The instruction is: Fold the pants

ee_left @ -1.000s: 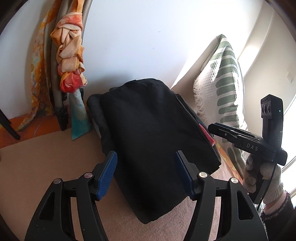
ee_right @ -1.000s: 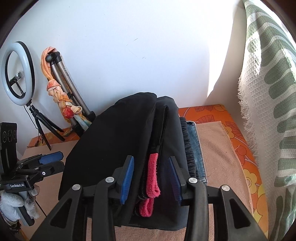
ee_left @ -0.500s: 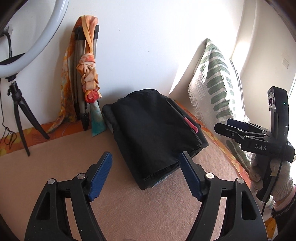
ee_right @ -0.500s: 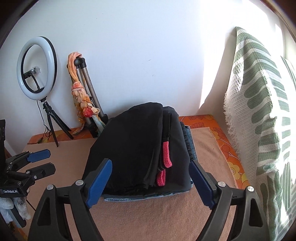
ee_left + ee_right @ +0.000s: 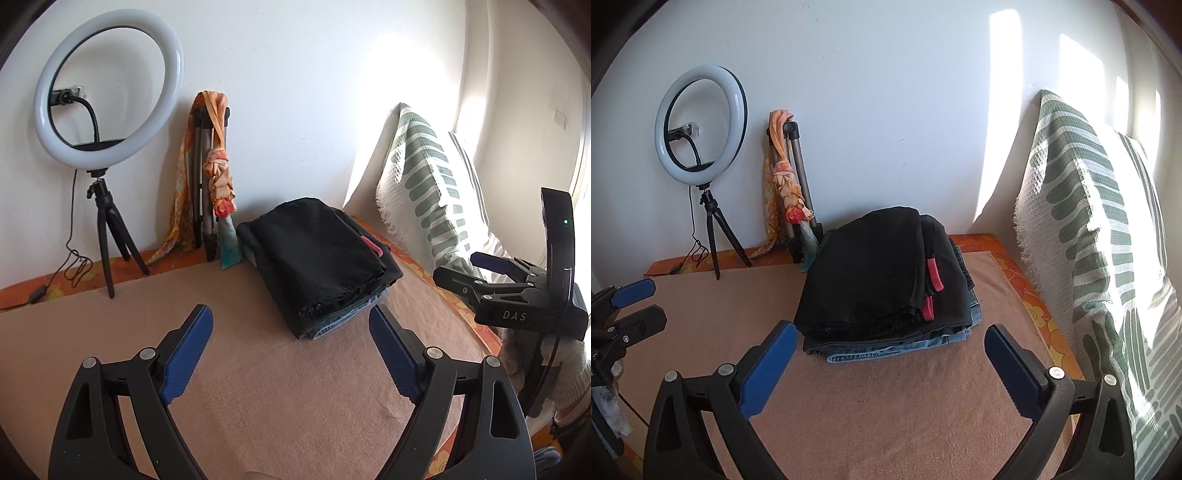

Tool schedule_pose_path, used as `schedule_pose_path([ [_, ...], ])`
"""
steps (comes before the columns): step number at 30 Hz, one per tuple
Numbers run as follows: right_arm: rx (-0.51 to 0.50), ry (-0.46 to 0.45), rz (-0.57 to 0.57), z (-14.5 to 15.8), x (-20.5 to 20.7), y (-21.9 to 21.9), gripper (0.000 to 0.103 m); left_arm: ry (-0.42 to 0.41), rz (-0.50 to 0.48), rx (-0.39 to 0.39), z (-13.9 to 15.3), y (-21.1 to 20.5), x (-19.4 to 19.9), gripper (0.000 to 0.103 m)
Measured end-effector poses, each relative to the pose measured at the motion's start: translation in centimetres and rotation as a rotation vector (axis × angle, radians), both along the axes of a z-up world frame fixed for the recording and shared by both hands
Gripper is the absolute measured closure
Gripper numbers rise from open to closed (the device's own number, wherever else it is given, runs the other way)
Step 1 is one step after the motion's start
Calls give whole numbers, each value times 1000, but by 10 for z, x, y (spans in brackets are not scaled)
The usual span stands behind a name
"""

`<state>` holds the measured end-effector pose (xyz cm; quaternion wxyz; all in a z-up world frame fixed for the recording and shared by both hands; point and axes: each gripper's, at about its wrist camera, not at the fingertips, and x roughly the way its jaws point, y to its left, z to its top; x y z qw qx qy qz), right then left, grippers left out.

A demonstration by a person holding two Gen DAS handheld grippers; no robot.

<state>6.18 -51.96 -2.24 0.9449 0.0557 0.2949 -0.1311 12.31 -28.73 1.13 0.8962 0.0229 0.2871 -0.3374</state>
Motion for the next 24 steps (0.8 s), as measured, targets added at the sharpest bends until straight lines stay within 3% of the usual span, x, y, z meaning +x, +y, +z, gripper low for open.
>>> schedule_pose_path([
  [8, 10, -13, -10, -17, -31, 33, 0, -88, -15, 21, -10, 26, -46, 16],
  [19, 24, -27, -13, -34, -46, 56, 0, -35, 48, 13, -35, 51, -58, 15],
  [24, 29, -41, -16, -39, -51, 59, 0, -48, 66, 25, -37, 58, -58, 15],
])
